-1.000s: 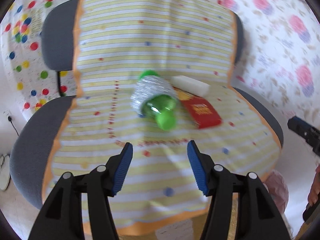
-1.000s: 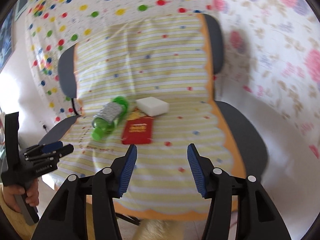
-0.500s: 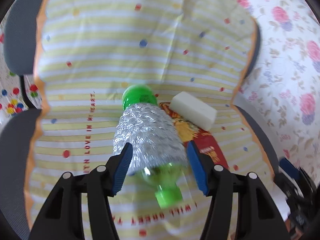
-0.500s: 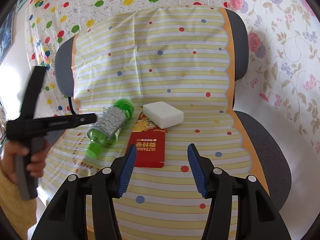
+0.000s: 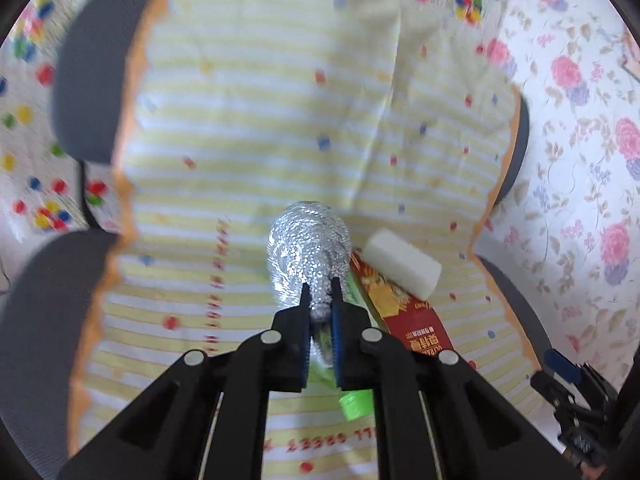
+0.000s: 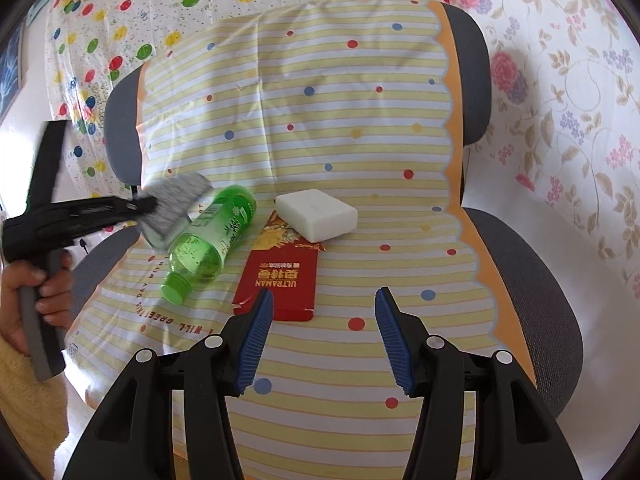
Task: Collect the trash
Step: 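Return to the chair and grasp the foil-wrapped bottle with the left tool, then grasp the white sponge with the right tool while the left holds the foil bottle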
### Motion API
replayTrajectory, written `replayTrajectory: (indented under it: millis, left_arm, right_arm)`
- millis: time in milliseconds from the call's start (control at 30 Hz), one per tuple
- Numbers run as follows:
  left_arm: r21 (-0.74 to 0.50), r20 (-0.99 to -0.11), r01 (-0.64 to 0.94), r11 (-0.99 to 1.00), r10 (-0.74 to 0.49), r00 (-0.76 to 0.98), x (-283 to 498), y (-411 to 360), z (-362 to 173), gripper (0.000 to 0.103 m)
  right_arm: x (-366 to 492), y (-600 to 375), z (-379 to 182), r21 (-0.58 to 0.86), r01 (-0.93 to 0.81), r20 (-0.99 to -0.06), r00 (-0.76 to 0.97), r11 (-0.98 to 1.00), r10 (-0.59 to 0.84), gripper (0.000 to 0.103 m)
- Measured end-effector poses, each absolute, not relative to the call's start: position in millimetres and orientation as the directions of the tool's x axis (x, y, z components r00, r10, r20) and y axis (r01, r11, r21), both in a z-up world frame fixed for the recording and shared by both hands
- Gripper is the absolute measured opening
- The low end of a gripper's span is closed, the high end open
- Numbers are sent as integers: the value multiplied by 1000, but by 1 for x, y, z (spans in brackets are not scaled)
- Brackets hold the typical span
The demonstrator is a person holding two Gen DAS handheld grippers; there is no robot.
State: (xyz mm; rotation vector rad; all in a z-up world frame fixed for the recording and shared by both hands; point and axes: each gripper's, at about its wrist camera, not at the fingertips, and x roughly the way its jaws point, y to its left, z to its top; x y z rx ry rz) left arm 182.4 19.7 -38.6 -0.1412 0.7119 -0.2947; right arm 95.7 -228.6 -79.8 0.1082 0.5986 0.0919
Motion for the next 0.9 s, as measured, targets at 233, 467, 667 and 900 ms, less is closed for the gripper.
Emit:
replayTrajectory:
  millis: [233, 467, 667, 900]
  left_arm:
    - [-116, -619, 139, 984, -181, 764, 135, 47, -39, 6]
    - [-154, -657, 134, 979, -203, 726, 148, 63, -63, 6]
    - [-143, -672, 127, 982, -191, 715, 168, 65, -75, 6]
    - [-136, -694, 121, 983, -182, 697, 181, 62, -85, 7]
  right_arm:
    - [126, -210, -77, 105, -107, -565, 811, 989, 148, 67]
    - [206, -206, -91, 66, -178, -600, 780, 982, 181, 86]
    - [262, -221, -111, 129, -191, -640, 733, 973, 229, 86]
    - [303, -230, -129, 174, -243, -671, 680, 954, 295, 88]
